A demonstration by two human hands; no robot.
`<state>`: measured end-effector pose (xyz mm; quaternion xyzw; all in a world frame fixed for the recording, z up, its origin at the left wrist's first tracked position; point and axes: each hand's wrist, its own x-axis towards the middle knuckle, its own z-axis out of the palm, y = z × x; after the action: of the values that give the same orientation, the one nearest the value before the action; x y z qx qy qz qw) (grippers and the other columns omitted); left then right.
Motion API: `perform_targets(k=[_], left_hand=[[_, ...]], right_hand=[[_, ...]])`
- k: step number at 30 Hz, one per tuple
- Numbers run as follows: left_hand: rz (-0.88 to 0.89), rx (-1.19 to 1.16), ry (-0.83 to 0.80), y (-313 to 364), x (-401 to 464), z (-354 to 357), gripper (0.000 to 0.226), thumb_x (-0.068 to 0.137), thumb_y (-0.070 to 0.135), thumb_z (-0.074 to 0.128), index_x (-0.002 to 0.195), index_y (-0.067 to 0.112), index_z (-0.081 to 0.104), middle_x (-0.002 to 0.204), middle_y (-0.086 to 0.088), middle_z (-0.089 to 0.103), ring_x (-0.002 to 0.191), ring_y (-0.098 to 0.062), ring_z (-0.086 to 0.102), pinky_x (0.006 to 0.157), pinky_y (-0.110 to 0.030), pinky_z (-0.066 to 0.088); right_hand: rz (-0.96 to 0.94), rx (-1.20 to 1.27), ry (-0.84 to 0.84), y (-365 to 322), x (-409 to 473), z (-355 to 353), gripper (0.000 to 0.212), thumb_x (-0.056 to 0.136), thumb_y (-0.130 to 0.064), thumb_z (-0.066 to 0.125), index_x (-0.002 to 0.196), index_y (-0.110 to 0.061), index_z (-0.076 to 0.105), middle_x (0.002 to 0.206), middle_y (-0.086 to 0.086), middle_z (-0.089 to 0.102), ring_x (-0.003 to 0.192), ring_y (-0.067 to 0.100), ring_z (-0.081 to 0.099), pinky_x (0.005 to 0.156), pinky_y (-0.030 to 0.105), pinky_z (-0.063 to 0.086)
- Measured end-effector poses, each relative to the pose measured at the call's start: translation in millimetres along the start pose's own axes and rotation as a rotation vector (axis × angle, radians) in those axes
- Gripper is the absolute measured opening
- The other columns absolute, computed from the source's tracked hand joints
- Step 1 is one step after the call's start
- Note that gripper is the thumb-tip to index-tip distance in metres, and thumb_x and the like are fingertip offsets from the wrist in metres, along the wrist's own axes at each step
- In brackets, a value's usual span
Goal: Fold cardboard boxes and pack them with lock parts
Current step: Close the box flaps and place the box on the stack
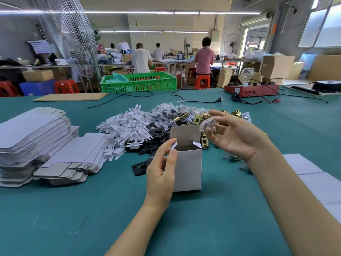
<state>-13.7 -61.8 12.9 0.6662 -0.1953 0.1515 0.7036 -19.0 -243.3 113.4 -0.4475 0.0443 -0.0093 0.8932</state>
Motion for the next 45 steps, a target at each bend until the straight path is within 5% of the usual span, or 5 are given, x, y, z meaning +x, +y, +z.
perform_targets(k=[7,13,29,37,45], left_hand=[[0.041,-0.004,0.039,-1,-2,4,0.029,0.097,0.032,0.042,0.106,0.051,0.062,0.084,0.032,0.06,0.076,0.014,0.051,0.073,-0.002,0.04],[0.054,0.015,0.048,-3,-3,3,0.029,0.096,0.033,0.042,0.109,0.051,0.061,0.09,0.031,0.061,0.08,0.011,0.052,0.076,-0.004,0.041],[0.055,0.004,0.026,-4,-2,2,0.023,0.096,0.036,0.046,0.111,0.046,0.06,0.098,0.009,0.067,0.084,-0.004,0.06,0.076,-0.018,0.046],[0.08,0.032,0.036,-2,-3,2,0.017,0.095,0.038,0.047,0.104,0.047,0.058,0.07,0.015,0.051,0.059,-0.003,0.04,0.053,-0.016,0.033],[0.097,0.08,0.058,-1,-3,2,0.008,0.094,0.044,0.051,0.094,0.05,0.058,0.082,0.016,0.063,0.062,-0.003,0.047,0.057,-0.02,0.039]], right_hand=[[-0.6,-1.25,-0.021,-10,-30,35,0.009,0.088,-0.009,0.065,0.088,-0.017,0.069,0.076,0.0,0.066,0.061,0.002,0.06,0.06,0.015,0.049],[-0.673,-1.672,-0.051,17,-31,46,0.005,0.082,-0.014,0.065,0.087,-0.017,0.066,0.076,-0.003,0.066,0.075,0.014,0.061,0.073,0.034,0.051],[-0.467,-1.942,-0.36,23,-26,49,0.03,0.093,-0.012,0.045,0.104,-0.023,0.071,0.085,-0.005,0.068,0.055,0.004,0.049,0.059,0.026,0.045],[-0.616,-1.398,0.194,-7,-20,23,0.003,0.087,-0.019,0.063,0.085,-0.019,0.065,0.077,-0.002,0.064,0.055,0.009,0.057,0.06,0.029,0.05],[0.138,-1.142,-0.136,2,-8,5,0.021,0.09,-0.031,0.065,0.088,-0.011,0.059,0.076,0.005,0.06,0.054,0.013,0.06,0.046,0.021,0.041]])
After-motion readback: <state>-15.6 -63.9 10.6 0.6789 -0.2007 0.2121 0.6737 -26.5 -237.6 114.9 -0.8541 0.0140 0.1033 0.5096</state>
